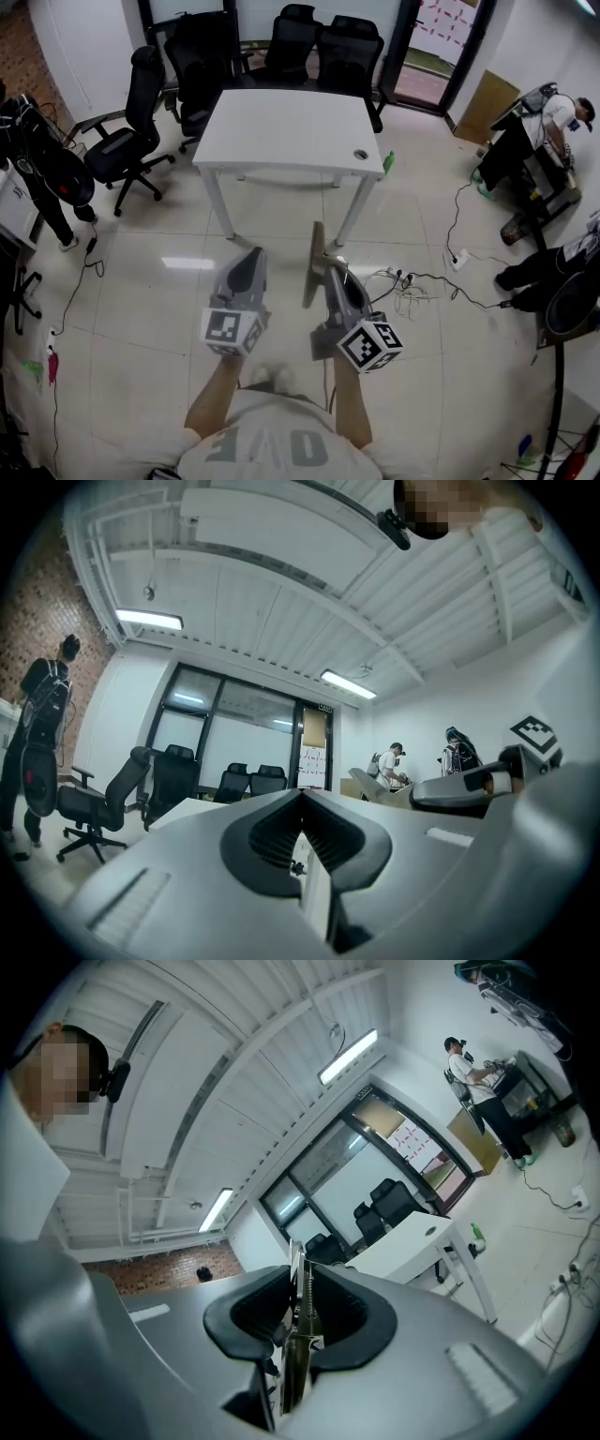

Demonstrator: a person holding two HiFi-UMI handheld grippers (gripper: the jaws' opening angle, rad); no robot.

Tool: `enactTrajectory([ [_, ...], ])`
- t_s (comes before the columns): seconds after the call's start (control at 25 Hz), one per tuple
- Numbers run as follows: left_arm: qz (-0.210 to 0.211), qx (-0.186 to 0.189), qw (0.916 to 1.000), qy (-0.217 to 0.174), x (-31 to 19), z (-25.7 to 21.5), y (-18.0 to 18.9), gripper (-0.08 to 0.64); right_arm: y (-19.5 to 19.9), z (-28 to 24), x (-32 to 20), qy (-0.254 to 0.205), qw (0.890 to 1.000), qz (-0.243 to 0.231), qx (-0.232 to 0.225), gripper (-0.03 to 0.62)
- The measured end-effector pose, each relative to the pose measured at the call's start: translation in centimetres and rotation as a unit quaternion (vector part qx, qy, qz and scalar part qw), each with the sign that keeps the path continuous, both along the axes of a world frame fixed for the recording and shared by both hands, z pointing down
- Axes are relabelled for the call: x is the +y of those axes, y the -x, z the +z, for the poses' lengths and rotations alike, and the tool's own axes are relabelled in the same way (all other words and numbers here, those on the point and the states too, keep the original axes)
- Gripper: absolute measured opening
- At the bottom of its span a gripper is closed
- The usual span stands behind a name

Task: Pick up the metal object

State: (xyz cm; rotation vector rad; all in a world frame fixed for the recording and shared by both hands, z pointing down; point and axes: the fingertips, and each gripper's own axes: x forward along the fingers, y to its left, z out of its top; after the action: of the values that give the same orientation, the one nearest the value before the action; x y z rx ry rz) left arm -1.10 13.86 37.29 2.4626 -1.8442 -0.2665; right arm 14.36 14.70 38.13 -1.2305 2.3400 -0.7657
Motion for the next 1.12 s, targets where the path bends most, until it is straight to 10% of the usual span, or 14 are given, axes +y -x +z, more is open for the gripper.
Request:
enactTrajectory([
  [1.12, 0.006, 0.042, 0.9985, -0.035, 3.1, -2.2, 5.7, 0.002, 9.1, -2.8, 2.3, -0.020, 0.998, -0.052, -0.014, 0.067],
])
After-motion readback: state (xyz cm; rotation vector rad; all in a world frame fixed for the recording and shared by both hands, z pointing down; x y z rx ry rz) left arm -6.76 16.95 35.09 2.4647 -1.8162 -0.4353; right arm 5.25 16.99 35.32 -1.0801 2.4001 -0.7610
